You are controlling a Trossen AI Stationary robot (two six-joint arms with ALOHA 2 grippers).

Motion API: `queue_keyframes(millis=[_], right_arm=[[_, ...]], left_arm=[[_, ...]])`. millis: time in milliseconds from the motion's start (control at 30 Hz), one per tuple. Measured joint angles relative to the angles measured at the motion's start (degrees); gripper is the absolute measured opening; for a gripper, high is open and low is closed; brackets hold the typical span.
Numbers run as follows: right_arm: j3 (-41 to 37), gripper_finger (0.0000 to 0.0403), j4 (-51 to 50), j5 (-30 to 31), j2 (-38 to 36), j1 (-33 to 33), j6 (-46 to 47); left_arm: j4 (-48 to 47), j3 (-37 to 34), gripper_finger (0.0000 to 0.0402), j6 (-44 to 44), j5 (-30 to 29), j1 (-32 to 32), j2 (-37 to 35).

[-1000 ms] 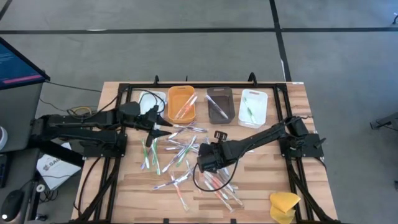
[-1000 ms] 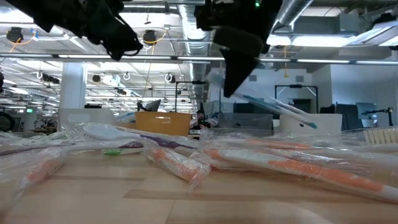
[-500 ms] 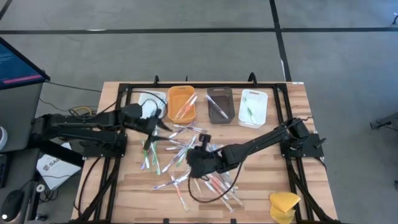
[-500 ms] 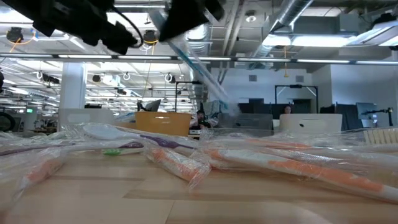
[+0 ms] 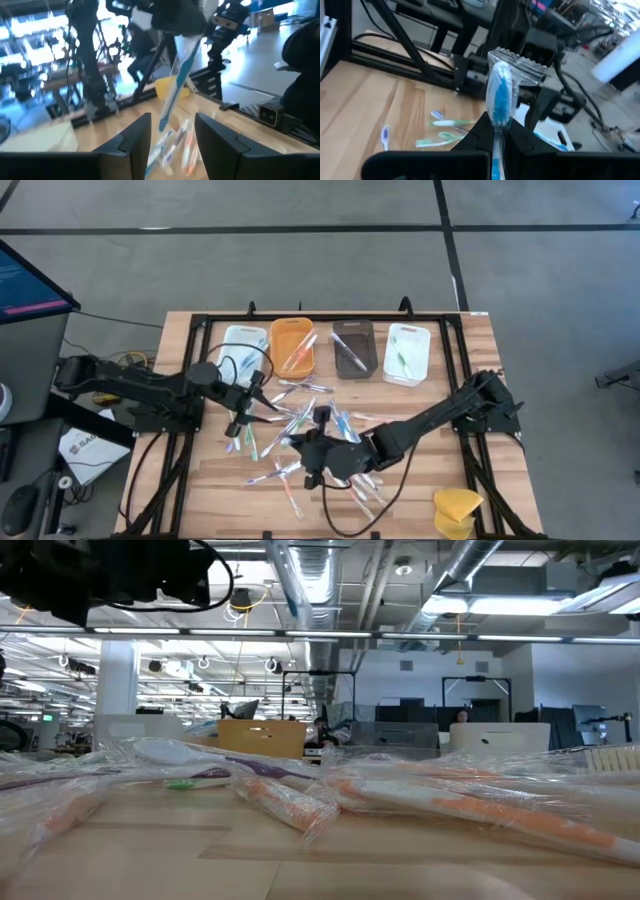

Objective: Pick & Place Toothbrushes
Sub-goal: Put the blue toothbrush into the left white bin

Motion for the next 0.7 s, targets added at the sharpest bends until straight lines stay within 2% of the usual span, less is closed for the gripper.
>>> queue_keyframes(millis=[200,367,700], right_arm=[[0.0,0.0004,1.56,-1.31,0.0,-1.51,-1.04],[0.0,0.0004,1.47,-1.31,0.0,-2.3,-1.05],[0.0,0.0004,0.42,-1.33,0.0,-2.32,-1.05]], left_arm=[[14.83,-0.48,0.0151,0.2,-4.67,-3.35,10.69],[25.85,-0.42,0.0174,-0.13,-6.38,-4.05,18.52],[26.9,5.76,0.0231,-1.94,-7.3,-4.4,27.27]])
